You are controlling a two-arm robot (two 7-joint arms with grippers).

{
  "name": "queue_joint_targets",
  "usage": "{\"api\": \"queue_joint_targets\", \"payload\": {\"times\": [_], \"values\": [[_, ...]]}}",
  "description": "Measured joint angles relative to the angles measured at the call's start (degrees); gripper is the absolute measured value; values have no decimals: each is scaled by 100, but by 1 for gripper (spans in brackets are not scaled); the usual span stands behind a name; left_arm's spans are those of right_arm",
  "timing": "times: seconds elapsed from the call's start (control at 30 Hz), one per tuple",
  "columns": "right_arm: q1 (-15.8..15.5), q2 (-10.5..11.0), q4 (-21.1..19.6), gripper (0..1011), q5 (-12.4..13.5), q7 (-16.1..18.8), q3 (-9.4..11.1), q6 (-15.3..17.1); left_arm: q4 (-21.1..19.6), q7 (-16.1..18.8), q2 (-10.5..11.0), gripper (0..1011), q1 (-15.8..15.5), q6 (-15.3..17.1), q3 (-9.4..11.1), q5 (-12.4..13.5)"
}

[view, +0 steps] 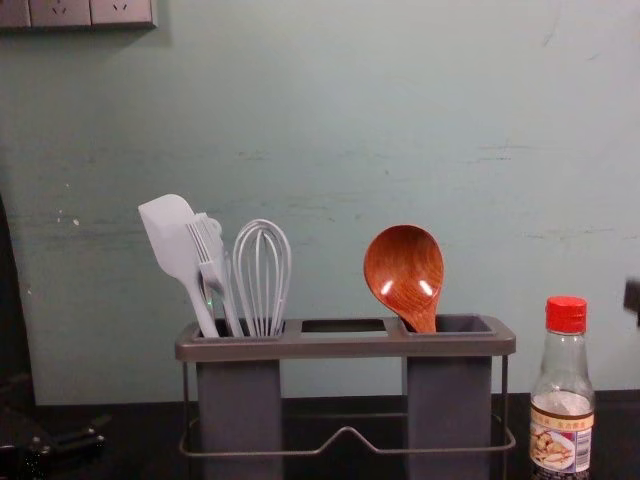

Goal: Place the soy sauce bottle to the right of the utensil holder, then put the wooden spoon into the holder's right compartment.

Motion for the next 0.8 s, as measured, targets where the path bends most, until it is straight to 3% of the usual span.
{"api": "queue_joint_targets", "payload": {"times": [0.2, 0.43, 0.8], "values": [[-157, -53, 131, 1003, -4, 21, -48, 144, 0, 0, 0, 1005, 0, 0, 0, 1], [-169, -124, 334, 1002, -169, -93, -135, 553, 0, 0, 0, 1005, 0, 0, 0, 0], [-109, -151, 442, 1002, -153, -25, -143, 573, 0, 0, 0, 1005, 0, 0, 0, 0]]}}
